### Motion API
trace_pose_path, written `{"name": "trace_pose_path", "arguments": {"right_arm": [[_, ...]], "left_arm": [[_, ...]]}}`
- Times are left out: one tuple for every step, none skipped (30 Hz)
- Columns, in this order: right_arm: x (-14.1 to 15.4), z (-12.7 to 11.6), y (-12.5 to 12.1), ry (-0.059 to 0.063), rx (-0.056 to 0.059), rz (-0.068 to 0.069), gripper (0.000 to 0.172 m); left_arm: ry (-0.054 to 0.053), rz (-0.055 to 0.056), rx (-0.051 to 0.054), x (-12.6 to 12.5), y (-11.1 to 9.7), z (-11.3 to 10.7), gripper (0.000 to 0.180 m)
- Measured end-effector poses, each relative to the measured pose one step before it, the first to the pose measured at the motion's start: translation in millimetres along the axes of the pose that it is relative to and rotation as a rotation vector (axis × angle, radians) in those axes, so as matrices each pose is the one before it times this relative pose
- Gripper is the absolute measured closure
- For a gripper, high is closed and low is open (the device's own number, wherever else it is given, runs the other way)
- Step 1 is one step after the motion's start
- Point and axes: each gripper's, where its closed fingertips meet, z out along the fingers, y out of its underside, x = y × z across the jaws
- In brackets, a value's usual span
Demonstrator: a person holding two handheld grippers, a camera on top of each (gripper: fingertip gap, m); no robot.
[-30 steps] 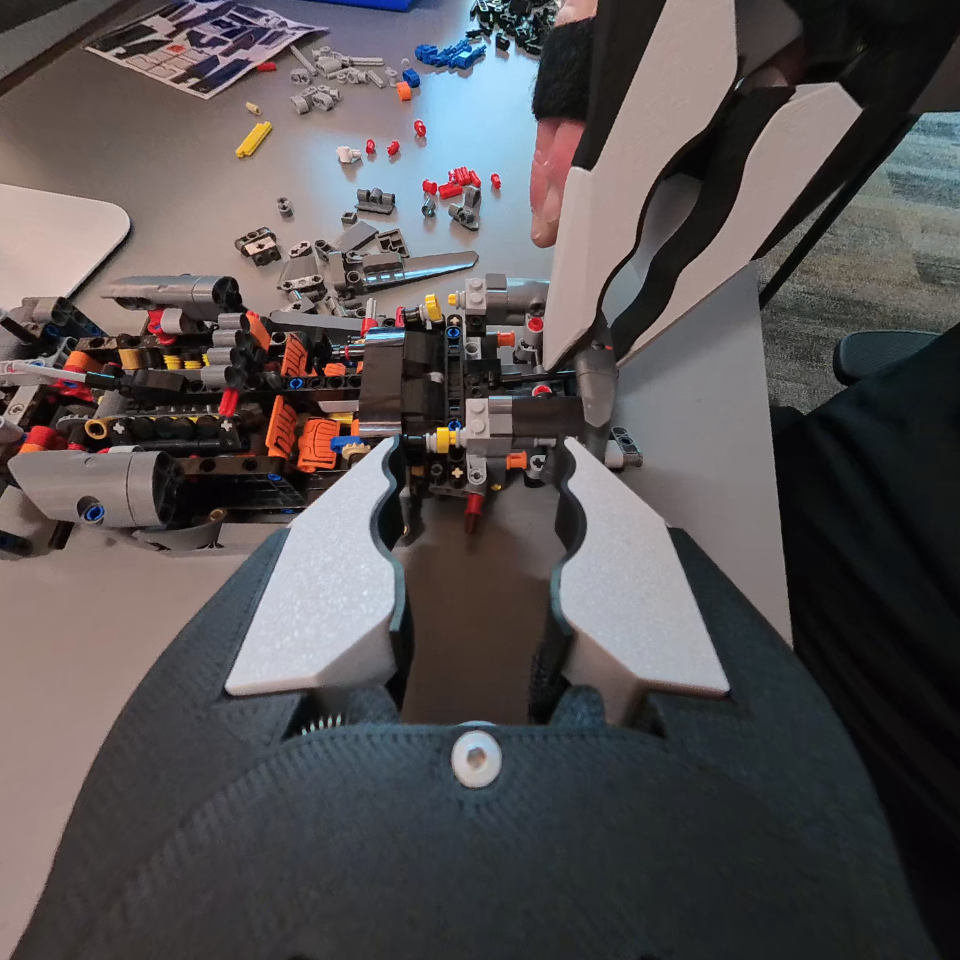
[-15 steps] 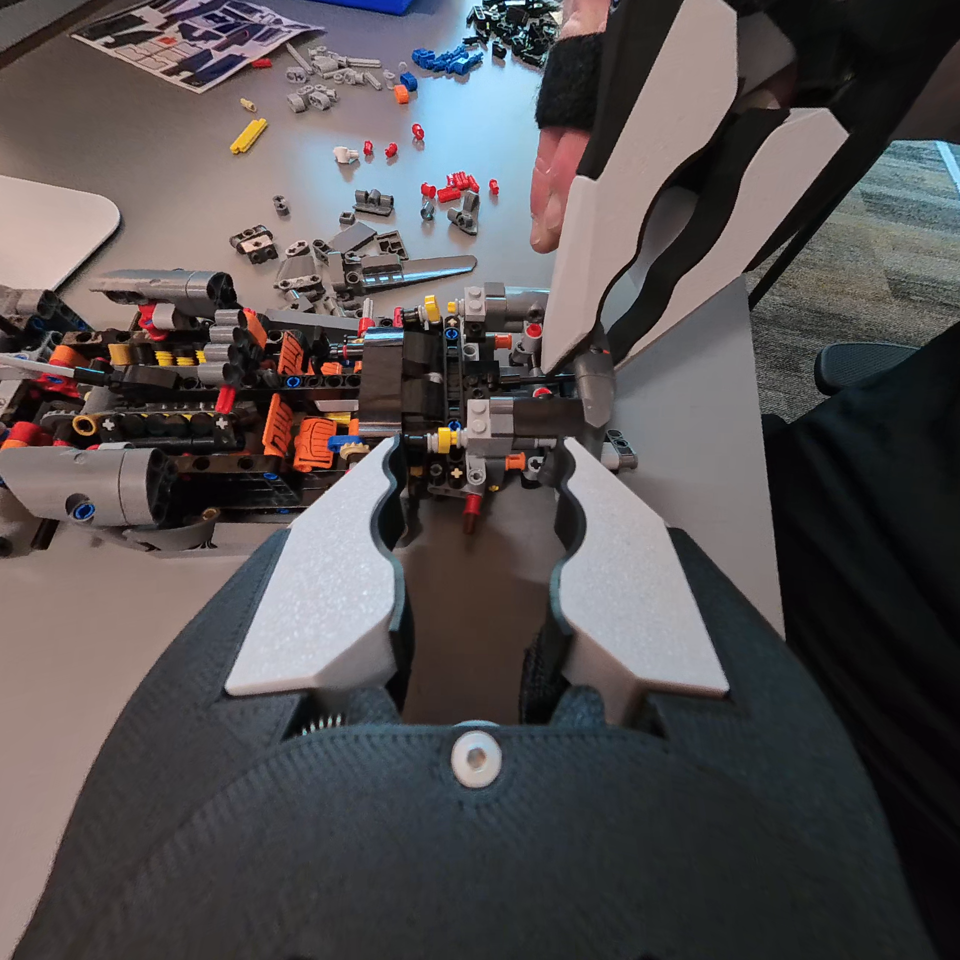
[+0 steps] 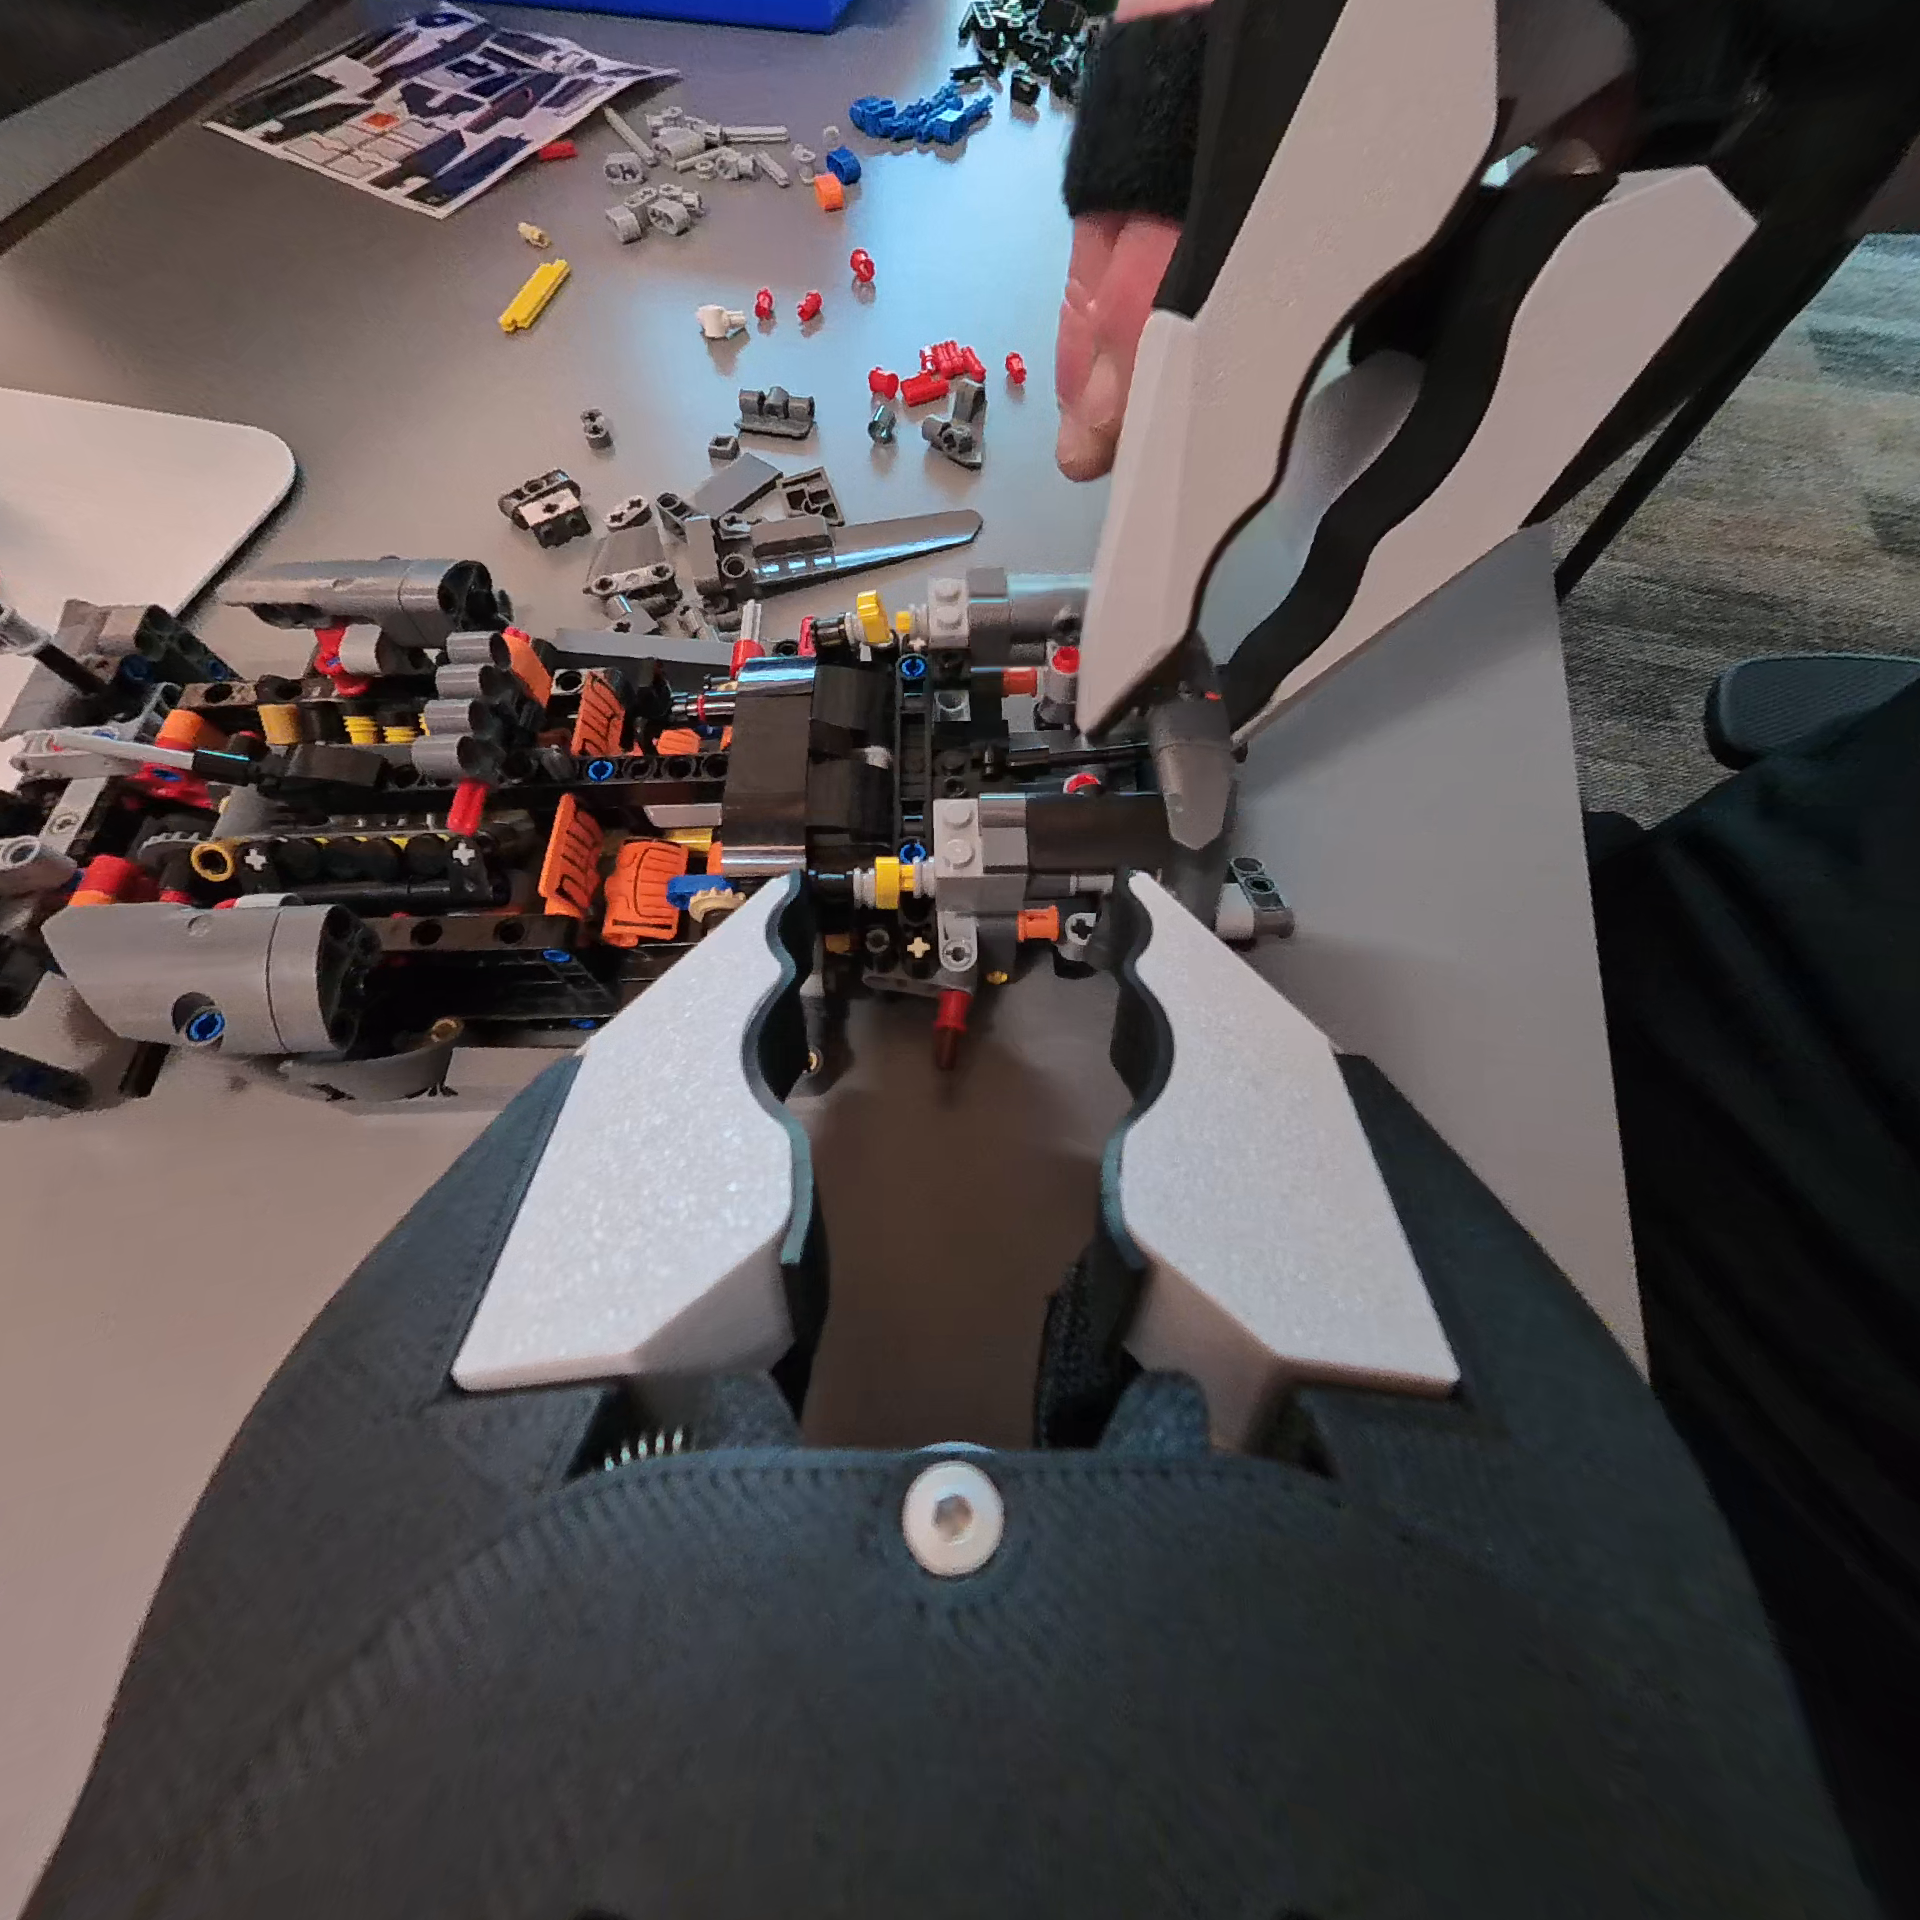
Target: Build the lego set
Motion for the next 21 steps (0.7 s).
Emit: {"name": "trace_pose_path", "arguments": {"right_arm": [[1.48,-0.43,-0.09,0.0116,-0.0022,-0.0006,0.152],[1.02,-0.33,-0.04,0.0091,0.0007,0.0011,0.15],[0.5,-0.81,-0.17,0.0044,0.0036,0.0046,0.149],[0.75,-1.45,-1.08,0.0046,0.0099,0.0057,0.147],[1.63,-1.34,-1.99,0.0083,0.0143,0.0052,0.144],[1.07,-0.78,-2.06,0.0047,0.0121,0.0031,0.142],[1.14,0.12,-1.88,0.0043,0.0084,-0.0004,0.138],[1.59,0.84,-1.92,0.0048,0.0076,0.0012,0.134],[1.02,1.45,-1.77,-0.0036,0.0062,0.0052,0.132],[1.49,1.33,-1.97,-0.0032,0.0076,0.0068,0.127],[1.87,1.2,-1.99,-0.0024,0.0082,0.0062,0.123],[0.01,1.3,-2.11,-0.0164,0.011,0.0077,0.122],[-0.3,1.45,-2.72,-0.0229,0.0161,0.015,0.119],[0.26,1.96,-1.93,-0.0221,0.0116,0.0195,0.118],[0.78,2.16,-0.86,-0.0183,0.0039,0.0099,0.119],[1.19,1.83,-1.36,-0.0128,0.0087,0.0009,0.118],[0.51,1.71,-1.63,-0.0209,0.0095,0.0083,0.118],[-0.42,2.16,-0.75,-0.0306,0.0038,0.0164,0.118],[-0.53,2.02,0.05,-0.0301,-0.0004,0.0148,0.117],[-0.64,1.83,0.74,-0.0266,-0.0042,0.0118,0.117],[-1.08,1.45,0.53,-0.0259,-0.0036,0.0085,0.119]], "left_arm": [[0.0014,-0.0023,0.001,-0.14,-0.16,-0.08,0.126],[0.0001,-0.001,0.0003,-0.13,-0.04,0.01,0.126],[-0.0014,0.0008,-0.0001,-0.06,0.05,-0.07,0.126],[-0.0018,0.0015,-0.0003,-0.1,0.07,0.12,0.126],[-0.0004,0.0011,-0.0001,0.08,0.01,0.0,0.126],[0.0013,-0.0012,0.0008,0.0,-0.13,-0.09,0.126],[0.0006,-0.0012,0.0003,-0.09,0.01,-0.06,0.126],[-0.0014,0.0015,-0.0007,0.05,0.15,0.06,0.126],[-0.0012,0.0014,-0.0002,-0.01,-0.02,0.07,0.126],[-0.001,0.0004,0.0001,-0.07,0.01,-0.03,0.126],[-0.001,0.0012,-0.0002,0.01,0.02,-0.01,0.126],[-0.0001,0.0002,0.0001,0.07,0.01,-0.03,0.126],[0.0003,-0.0006,-0.0002,-0.11,0.08,0.1,0.126],[0.0004,-0.0001,0.0,0.06,0.0,0.0,0.126],[0.0006,0.0002,-0.0001,0.12,-0.04,0.07,0.126],[0.0012,-0.0004,0.0001,0.0,-0.05,0.08,0.126],[0.0022,-0.0013,0.0004,0.08,-0.07,0.05,0.126],[0.0031,-0.0021,0.0004,0.13,-0.13,-0.04,0.126],[0.0026,-0.0014,-0.0002,0.06,0.08,0.09,0.125],[0.0006,0.0008,-0.0006,-0.07,0.07,-0.01,0.125],[-0.0008,0.0016,-0.0006,0.04,0.03,0.05,0.125]]}}
